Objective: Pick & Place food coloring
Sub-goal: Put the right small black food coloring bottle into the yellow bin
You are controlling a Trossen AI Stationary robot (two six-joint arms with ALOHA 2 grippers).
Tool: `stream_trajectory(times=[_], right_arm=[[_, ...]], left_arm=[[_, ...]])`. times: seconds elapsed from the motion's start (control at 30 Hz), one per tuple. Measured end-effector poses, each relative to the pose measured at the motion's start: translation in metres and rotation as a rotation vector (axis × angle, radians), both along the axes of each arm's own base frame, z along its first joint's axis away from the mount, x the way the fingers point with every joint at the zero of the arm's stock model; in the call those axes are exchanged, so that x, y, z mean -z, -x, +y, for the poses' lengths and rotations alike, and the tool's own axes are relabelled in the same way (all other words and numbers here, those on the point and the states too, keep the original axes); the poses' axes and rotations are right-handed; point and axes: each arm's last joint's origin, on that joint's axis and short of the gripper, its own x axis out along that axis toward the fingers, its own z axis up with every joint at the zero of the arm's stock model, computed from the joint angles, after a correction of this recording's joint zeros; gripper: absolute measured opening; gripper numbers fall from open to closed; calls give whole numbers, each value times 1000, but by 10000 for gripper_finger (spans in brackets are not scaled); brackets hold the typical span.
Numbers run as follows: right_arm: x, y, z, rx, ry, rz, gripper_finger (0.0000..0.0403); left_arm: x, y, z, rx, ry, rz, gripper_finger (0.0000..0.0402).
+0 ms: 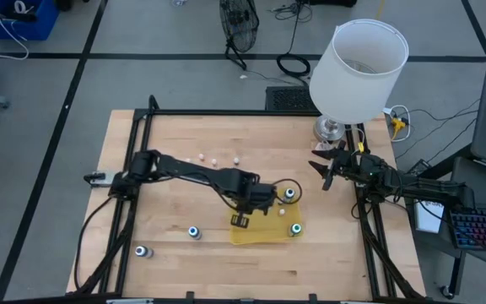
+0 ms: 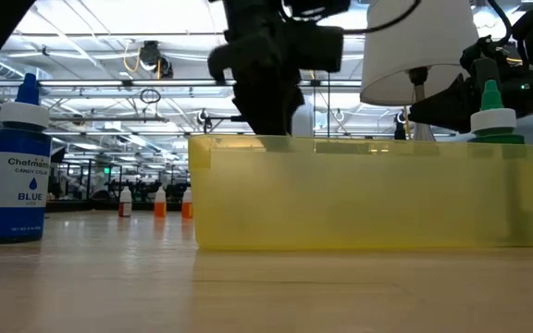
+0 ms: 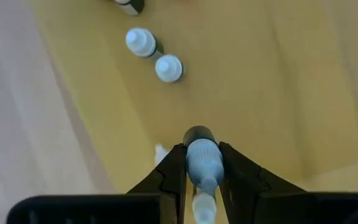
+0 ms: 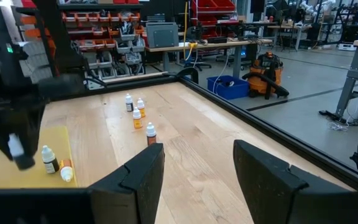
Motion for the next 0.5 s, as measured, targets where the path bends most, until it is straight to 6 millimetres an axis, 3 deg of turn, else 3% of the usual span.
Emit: stream_trajectory(times=[0.5], right_arm=[[0, 0, 0, 0, 0, 0, 181]], left_arm=[[39, -16, 16, -24, 11, 38, 72]])
